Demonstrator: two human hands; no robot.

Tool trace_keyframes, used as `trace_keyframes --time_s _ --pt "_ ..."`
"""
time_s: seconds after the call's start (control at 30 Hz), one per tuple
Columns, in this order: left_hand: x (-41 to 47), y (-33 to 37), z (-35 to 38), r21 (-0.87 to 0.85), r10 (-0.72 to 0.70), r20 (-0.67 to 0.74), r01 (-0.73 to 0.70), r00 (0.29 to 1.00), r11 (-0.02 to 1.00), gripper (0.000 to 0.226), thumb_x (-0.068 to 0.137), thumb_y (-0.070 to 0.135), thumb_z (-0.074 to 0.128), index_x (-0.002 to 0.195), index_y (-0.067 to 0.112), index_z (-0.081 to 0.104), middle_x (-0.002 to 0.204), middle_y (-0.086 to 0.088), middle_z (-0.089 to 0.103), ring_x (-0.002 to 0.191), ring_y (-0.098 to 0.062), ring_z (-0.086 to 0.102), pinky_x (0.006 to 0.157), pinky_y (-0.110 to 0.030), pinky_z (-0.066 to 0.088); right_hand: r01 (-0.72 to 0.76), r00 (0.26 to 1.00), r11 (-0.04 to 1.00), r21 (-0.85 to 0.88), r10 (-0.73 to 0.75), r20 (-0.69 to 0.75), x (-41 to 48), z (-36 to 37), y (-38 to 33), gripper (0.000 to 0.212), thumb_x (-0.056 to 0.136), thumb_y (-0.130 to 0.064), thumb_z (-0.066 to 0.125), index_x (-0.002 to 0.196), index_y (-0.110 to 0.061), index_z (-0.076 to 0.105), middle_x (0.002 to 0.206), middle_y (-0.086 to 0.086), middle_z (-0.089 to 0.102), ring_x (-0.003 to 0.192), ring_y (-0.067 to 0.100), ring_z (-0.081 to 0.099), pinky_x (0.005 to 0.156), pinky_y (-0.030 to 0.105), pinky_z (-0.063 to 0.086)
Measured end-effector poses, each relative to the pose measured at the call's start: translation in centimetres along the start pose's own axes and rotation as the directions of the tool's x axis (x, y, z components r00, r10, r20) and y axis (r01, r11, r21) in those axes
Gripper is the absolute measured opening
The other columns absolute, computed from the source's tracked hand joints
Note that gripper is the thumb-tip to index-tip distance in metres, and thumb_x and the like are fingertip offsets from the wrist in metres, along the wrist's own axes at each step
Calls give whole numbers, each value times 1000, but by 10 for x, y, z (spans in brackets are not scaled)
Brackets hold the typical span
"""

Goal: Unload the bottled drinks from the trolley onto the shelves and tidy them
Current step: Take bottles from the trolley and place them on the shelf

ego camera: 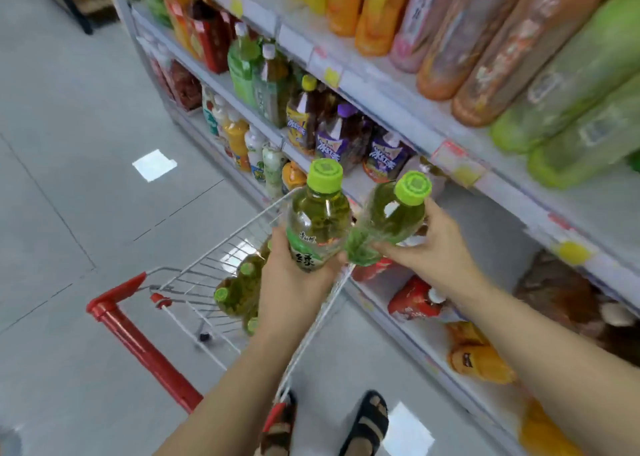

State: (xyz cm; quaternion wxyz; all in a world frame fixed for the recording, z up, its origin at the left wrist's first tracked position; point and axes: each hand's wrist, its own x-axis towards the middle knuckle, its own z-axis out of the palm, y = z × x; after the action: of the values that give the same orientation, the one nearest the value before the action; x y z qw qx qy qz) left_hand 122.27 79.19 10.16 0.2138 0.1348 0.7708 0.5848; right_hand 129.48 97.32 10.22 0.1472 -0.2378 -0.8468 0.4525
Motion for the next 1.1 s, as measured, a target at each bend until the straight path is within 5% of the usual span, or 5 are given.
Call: trace_keyframes --time_s 0.2,0.33,0.47,0.83,1.1 --pt "-22 99 39 -130 255 279 -226 926 965 62 71 29 79 122 35 46 115 12 61 101 7 57 79 -3 41 3 934 990 144 49 -354 -78 -95 -60 62 53 -46 85 106 -31 56 103 -14 67 96 2 64 84 18 49" --pt "-39 144 92 -161 410 406 -378 817 912 61 61 45 76 106 63 38 120 2 50 114 -10 51 93 -24 43 -32 791 990 137 108 -602 -122 -153 -66 53 58 -39 82 102 -28 56 100 -8 68 93 1 64 83 17 50" --pt "-47 171 153 -200 549 460 -521 698 830 59 59 42 70 110 50 41 113 17 38 111 14 41 92 -6 33 -97 628 987 131 163 -761 -147 -194 -45 58 62 -32 85 110 -16 57 103 -1 68 99 13 64 87 38 52" --pt "-18 183 261 -154 393 536 -372 747 916 68 71 5 77 130 16 45 124 -3 59 114 -17 56 95 -26 44 -176 474 966 191 253 -843 -122 -220 -7 51 66 -31 82 103 -47 51 106 -14 66 102 9 61 87 30 49" --pt "17 208 294 120 160 602 -286 782 951 73 72 20 79 132 18 38 123 2 57 111 -18 54 89 -23 39 -358 521 933 28 225 -823 -83 -238 10 63 69 -37 78 119 -10 50 110 10 61 102 27 57 79 32 48"
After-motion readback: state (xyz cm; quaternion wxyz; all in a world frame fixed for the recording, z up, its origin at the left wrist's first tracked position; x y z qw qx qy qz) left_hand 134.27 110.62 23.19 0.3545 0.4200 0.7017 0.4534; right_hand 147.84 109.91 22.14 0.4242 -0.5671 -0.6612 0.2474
